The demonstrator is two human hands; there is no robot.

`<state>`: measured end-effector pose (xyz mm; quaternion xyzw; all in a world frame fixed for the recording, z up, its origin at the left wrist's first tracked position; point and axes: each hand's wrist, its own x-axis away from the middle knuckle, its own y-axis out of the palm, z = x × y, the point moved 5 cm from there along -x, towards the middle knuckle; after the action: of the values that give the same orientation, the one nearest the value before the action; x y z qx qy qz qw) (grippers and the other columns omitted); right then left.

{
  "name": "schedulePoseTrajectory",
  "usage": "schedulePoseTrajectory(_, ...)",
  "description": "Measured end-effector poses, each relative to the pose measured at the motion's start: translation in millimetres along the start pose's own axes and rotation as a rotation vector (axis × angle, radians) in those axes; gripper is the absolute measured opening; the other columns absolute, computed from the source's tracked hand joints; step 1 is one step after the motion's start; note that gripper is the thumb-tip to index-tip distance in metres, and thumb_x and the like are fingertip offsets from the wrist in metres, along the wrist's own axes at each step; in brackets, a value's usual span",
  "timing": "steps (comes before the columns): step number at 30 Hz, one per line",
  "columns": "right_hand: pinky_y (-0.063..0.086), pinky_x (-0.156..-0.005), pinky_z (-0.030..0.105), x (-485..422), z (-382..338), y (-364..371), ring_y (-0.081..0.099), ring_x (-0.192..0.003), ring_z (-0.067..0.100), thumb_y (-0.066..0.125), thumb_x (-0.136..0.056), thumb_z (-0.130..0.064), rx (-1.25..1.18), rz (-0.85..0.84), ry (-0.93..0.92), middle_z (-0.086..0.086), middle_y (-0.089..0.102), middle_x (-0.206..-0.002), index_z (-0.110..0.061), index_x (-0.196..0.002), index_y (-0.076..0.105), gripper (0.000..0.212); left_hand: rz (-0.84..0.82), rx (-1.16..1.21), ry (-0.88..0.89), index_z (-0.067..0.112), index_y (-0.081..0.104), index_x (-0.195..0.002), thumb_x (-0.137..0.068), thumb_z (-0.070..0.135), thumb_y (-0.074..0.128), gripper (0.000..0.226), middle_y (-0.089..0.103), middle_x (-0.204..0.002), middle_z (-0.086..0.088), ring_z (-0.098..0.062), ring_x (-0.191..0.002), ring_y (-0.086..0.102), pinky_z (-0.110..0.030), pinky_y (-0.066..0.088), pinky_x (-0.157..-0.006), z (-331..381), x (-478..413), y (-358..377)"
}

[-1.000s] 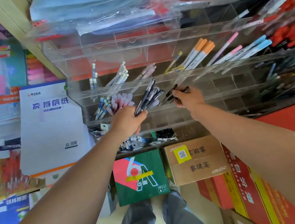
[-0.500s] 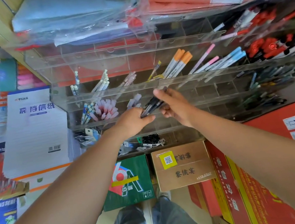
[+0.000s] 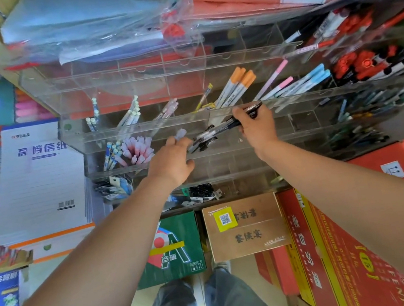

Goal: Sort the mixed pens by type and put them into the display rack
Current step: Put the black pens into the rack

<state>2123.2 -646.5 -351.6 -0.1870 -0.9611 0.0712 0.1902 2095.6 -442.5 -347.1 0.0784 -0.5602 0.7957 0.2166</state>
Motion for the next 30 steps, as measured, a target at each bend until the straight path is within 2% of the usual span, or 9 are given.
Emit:
schedulePoseTrajectory(5,0.053,-0.081,0.042,6.8,14.7,28.1,0.064,-0.085,0.024,0.066,-0.088,-0.027,0.145,0.006,-0.091,0.007,0.066,-0.093,-0.017,-0.091,0.058,0.012,-0.008,-0.005,-0.051,0.025,0.031,-0.146,-0.093,0.027,0.056,0.059,0.036,-0.14,-0.012,-0.03,-0.117,0.053,-0.04,0.048,-0.085,-10.0,0.8,2.3)
schedulePoseTrajectory(8,0.046,-0.088,0.032,7.6,23.0,42.9,0.054,-0.091,0.016,0.068,-0.086,-0.026,0.323,-0.022,-0.13,0.012,0.058,-0.111,-0.01,-0.099,0.062,0.021,0.005,0.003,-0.043,0.027,0.029,-0.147,-0.093,0.027,0.056,0.061,0.034,-0.139,-0.01,-0.027,-0.118,0.051,-0.038,0.047,-0.085,-15.1,0.4,4.5)
schedulePoseTrajectory(11,0.042,-0.094,0.03,8.1,27.7,52.5,0.051,-0.1,0.018,0.072,-0.083,-0.023,0.392,-0.065,-0.135,0.011,0.053,-0.116,-0.009,-0.106,0.06,0.03,-0.001,0.031,-0.023,0.026,0.027,-0.149,-0.093,0.026,0.056,0.063,0.027,-0.145,-0.007,-0.026,-0.122,0.048,-0.039,0.047,-0.091,-18.1,0.1,9.4)
schedulePoseTrajectory(15,0.039,-0.093,0.023,12.1,27.4,53.2,0.052,-0.106,0.017,0.074,-0.082,-0.02,0.394,-0.083,-0.159,0.006,0.051,-0.119,-0.011,-0.116,0.053,0.041,-0.019,0.077,-0.002,0.025,0.023,-0.151,-0.093,0.023,0.056,0.067,0.021,-0.15,-0.007,-0.027,-0.122,0.048,-0.041,0.046,-0.095,-21.1,-0.2,16.7)
schedulePoseTrajectory(18,0.046,-0.086,0.024,17.1,29.4,53.0,0.058,-0.094,0.015,0.074,-0.082,-0.02,0.326,-0.134,-0.148,0.002,0.052,-0.116,-0.01,-0.123,0.046,0.051,-0.011,0.068,-0.001,0.026,0.021,-0.151,-0.093,0.024,0.056,0.069,0.021,-0.15,-0.007,-0.028,-0.116,0.051,-0.04,0.049,-0.089,-22.6,0.1,18.9)
schedulePoseTrajectory(21,0.05,-0.092,0.028,14.7,32.5,51.4,0.061,-0.089,0.012,0.066,-0.088,-0.018,0.364,-0.138,-0.166,0.007,0.052,-0.121,-0.01,-0.124,0.054,0.039,-0.007,0.074,-0.012,0.026,0.019,-0.152,-0.093,0.023,0.056,0.069,0.021,-0.149,-0.007,-0.028,-0.111,0.054,-0.04,0.05,-0.086,-21.9,0.2,21.1)
schedulePoseTrajectory(25,0.05,-0.098,0.041,12.7,39.2,51.6,0.06,-0.097,0.019,0.053,-0.097,-0.02,0.463,-0.255,-0.139,0.005,0.043,-0.121,-0.014,-0.122,0.063,0.028,-0.019,0.093,-0.027,0.026,0.017,-0.152,-0.093,0.023,0.055,0.07,0.019,-0.151,-0.006,-0.028,-0.116,0.05,-0.04,0.049,-0.091,-19.0,0.7,23.9)
schedulePoseTrajectory(28,0.05,-0.095,0.034,15.9,32.5,45.2,0.058,-0.094,0.015,0.055,-0.096,-0.02,0.463,-0.227,-0.154,0.003,0.046,-0.122,-0.013,-0.129,0.053,0.034,-0.022,0.09,-0.034,0.025,0.017,-0.152,-0.093,0.023,0.055,0.07,0.017,-0.153,-0.007,-0.029,-0.124,0.046,-0.042,0.048,-0.094,-18.8,2.5,22.7)
schedulePoseTrajectory(30,0.048,-0.094,0.029,20.4,24.0,38.0,0.057,-0.095,0.014,0.058,-0.094,-0.02,0.481,-0.159,-0.198,-0.002,0.045,-0.116,-0.012,-0.125,0.052,0.033,-0.006,0.097,-0.042,0.023,0.018,-0.151,-0.093,0.022,0.055,0.068,0.021,-0.152,-0.007,-0.028,-0.121,0.048,-0.042,0.05,-0.09,-18.9,4.9,20.1)
